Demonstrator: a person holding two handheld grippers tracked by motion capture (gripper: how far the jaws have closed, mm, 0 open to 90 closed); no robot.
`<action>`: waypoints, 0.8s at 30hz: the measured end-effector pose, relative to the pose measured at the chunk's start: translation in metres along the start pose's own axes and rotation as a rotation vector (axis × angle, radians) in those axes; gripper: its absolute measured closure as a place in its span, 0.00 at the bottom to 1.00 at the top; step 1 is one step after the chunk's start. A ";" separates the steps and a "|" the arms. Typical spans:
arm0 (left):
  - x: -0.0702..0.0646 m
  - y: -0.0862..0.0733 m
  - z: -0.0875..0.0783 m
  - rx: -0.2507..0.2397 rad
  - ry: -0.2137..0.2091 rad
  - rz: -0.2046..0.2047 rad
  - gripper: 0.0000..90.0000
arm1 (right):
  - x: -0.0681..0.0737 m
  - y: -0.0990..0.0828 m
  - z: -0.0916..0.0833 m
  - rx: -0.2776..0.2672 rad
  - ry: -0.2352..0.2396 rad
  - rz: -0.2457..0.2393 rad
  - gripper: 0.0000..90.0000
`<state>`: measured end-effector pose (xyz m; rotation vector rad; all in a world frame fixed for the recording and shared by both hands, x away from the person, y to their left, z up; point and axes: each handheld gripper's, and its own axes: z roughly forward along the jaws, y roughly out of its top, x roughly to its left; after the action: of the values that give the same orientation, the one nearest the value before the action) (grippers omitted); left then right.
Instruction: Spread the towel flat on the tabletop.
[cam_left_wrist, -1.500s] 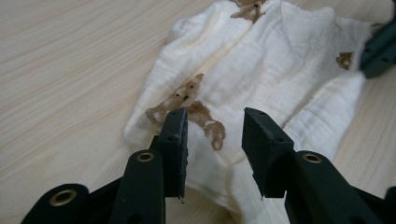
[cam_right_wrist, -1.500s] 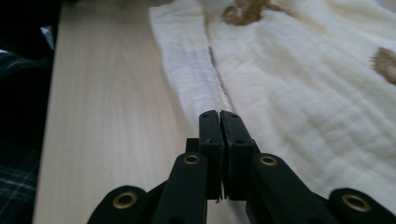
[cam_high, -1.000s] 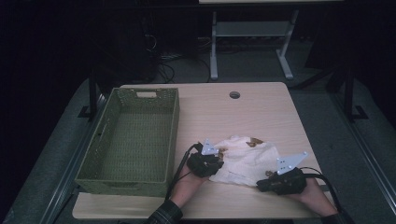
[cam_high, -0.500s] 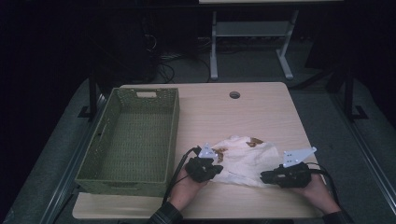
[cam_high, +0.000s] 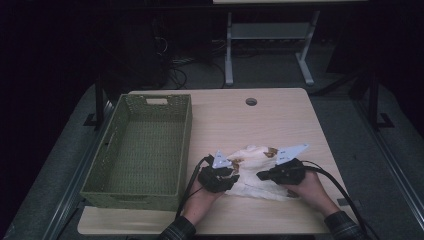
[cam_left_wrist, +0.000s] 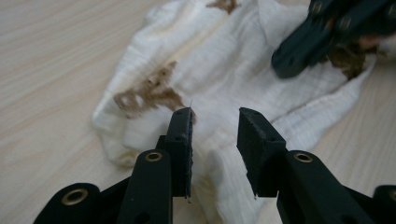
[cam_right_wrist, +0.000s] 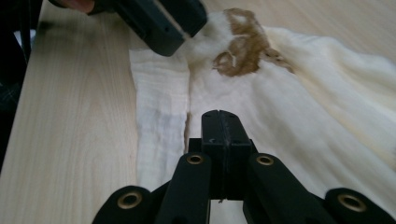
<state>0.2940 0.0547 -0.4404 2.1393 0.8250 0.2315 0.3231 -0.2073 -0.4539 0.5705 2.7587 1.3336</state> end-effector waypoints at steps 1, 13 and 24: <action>0.001 0.001 0.001 -0.002 0.004 -0.003 0.72 | 0.001 0.003 0.006 0.014 0.004 -0.002 0.99; 0.021 0.004 0.017 0.024 0.069 -0.008 0.71 | 0.008 0.013 0.045 0.102 0.035 -0.048 0.99; 0.026 -0.002 0.026 0.082 0.086 -0.025 0.73 | 0.020 0.012 0.048 0.122 0.138 -0.100 0.99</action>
<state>0.3241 0.0551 -0.4618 2.2063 0.9246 0.2831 0.3170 -0.1581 -0.4723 0.3513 2.9512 1.2351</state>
